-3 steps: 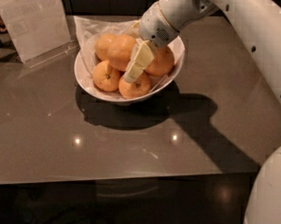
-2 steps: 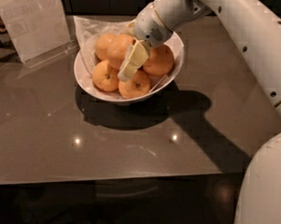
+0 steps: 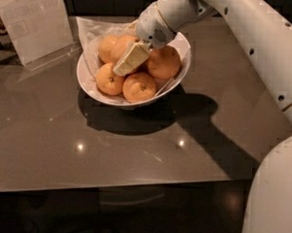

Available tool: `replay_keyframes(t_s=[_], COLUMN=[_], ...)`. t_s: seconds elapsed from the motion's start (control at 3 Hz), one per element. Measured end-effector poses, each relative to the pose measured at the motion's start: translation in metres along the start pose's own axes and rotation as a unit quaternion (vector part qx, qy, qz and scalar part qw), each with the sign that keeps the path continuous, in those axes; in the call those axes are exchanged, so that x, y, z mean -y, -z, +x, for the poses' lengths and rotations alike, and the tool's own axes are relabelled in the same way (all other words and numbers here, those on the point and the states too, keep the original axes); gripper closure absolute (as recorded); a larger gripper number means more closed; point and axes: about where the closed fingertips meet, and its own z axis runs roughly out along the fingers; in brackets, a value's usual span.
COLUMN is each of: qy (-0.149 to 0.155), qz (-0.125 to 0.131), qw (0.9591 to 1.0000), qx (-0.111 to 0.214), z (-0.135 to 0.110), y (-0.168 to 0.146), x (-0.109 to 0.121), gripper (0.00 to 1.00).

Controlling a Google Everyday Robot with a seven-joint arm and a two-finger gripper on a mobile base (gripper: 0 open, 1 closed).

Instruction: Pick orange from white bowl

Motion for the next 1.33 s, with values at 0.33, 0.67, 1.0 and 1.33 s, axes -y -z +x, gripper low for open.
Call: replay_keyframes(t_s=[0.33,0.67,1.0,1.33], qy=[0.0,0.0,0.0,0.0], qz=[0.0,0.0,0.0,0.0], qw=[1.0,1.0,1.0,1.0], qx=[0.0,0.0,0.0,0.0], z=[0.0,0.0,-0.0001,-0.0028], y=[0.0,-0.0001,0.0,0.0026], x=[0.0,0.0,0.0,0.0004], gripper=[0.65,0.89,1.0,1.0])
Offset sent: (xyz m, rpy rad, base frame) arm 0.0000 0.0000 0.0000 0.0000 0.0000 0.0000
